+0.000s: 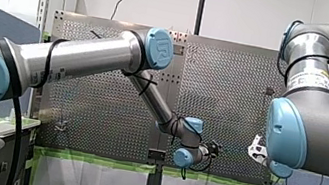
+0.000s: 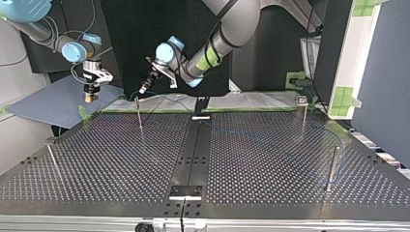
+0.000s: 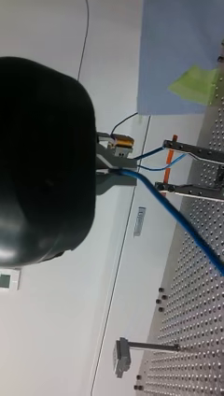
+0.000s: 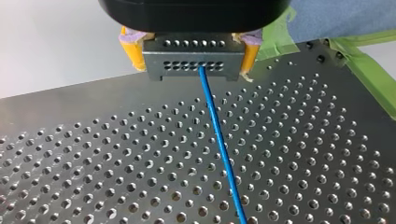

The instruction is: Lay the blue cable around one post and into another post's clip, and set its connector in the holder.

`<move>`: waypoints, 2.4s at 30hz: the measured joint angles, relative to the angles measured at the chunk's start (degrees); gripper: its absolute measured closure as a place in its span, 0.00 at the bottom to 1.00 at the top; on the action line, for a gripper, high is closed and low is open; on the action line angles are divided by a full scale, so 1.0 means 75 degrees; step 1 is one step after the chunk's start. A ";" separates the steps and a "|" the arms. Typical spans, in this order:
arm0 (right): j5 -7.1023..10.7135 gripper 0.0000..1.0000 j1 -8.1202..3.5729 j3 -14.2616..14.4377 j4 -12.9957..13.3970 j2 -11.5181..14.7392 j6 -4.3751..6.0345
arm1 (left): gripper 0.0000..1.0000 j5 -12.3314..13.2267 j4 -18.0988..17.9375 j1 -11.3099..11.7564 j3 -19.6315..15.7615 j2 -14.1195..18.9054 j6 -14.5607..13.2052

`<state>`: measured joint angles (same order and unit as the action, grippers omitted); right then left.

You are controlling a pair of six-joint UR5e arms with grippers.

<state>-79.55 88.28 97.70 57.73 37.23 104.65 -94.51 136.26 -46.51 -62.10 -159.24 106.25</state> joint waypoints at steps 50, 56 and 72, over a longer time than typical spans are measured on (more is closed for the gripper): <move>0.0279 0.73 -0.0062 -0.0123 0.0069 0.0011 0.0018 | 0.99 0.0266 -0.0124 0.0696 -0.0002 -0.0088 0.0984; 0.0280 0.73 -0.0050 -0.0128 0.0054 0.0010 0.0018 | 0.99 0.0267 -0.0056 0.0749 -0.0002 -0.0087 0.0920; 0.0367 0.73 -0.0001 -0.0129 -0.0018 0.0002 0.0020 | 0.00 0.0398 0.0368 0.0827 -0.0002 -0.0072 0.0180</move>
<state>-76.80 88.27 96.74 57.59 37.25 104.80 -91.52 139.02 -40.31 -62.12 -159.78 107.61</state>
